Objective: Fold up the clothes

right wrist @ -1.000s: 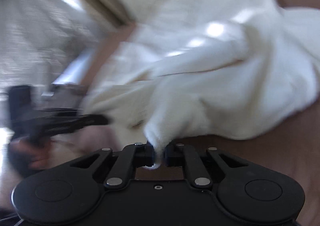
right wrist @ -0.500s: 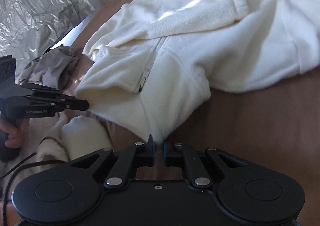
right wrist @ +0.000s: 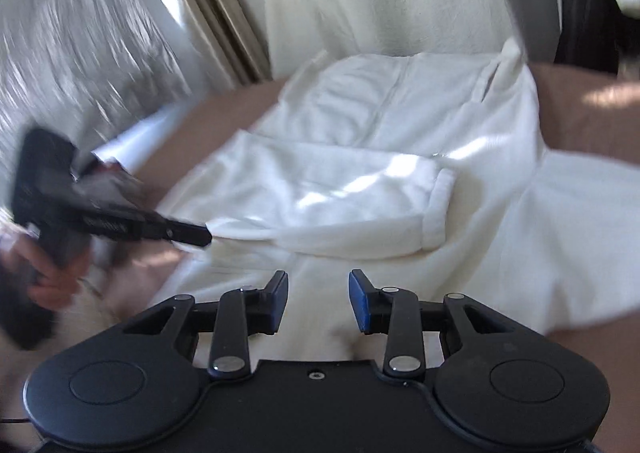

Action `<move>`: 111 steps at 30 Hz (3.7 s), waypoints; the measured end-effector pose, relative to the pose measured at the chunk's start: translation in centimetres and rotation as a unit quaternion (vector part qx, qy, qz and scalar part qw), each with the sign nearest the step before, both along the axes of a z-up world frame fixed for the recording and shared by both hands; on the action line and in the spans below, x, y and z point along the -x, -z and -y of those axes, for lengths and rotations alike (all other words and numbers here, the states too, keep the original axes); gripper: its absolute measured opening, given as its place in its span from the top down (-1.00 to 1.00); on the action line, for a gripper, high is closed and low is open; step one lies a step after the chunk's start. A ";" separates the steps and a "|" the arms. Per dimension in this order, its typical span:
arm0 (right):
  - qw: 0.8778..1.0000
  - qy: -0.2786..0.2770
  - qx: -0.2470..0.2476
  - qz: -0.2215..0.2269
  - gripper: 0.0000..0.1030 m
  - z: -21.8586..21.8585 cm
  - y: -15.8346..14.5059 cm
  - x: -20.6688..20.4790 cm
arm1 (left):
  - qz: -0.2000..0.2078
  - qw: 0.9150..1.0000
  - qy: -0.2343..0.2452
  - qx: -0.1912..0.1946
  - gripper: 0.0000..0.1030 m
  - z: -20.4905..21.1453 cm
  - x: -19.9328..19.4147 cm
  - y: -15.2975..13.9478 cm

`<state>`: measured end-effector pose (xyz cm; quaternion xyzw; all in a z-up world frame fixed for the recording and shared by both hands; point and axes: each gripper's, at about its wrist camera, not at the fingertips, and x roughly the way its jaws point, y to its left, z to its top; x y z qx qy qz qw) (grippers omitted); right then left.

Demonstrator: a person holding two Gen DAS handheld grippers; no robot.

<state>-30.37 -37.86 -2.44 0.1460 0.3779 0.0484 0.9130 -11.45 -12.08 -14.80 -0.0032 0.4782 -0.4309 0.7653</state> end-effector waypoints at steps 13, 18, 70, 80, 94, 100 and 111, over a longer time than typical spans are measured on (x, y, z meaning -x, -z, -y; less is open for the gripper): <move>0.997 -0.053 -0.044 -0.037 0.30 -1.6 9.3 4.3 | 0.059 0.984 0.017 -0.167 0.68 1.1 4.6 5.7; 0.991 0.000 -0.135 0.004 0.29 3.4 8.9 7.9 | 0.125 0.978 0.046 -0.160 0.53 2.0 5.7 3.5; 0.860 0.490 0.085 0.115 0.90 39.3 0.5 11.0 | 0.083 0.987 0.131 -0.040 -0.12 19.6 2.3 0.9; 0.965 0.210 0.124 0.099 0.86 23.1 -5.2 -3.9 | 0.136 0.987 0.011 -0.088 -0.12 11.4 -6.7 -2.3; 0.998 -0.035 0.053 0.018 0.86 -4.6 -2.5 -21.8 | 0.008 0.974 -0.179 -0.137 -0.24 -4.6 -16.1 -0.3; 0.997 0.019 0.014 0.072 0.85 -3.3 -2.9 -19.3 | -0.194 0.953 -0.224 0.059 -0.24 -9.0 -18.2 1.4; 0.997 0.020 -0.074 -0.018 0.82 -2.1 5.8 -14.5 | -0.200 0.973 -0.109 0.021 -0.25 -2.0 -14.2 3.9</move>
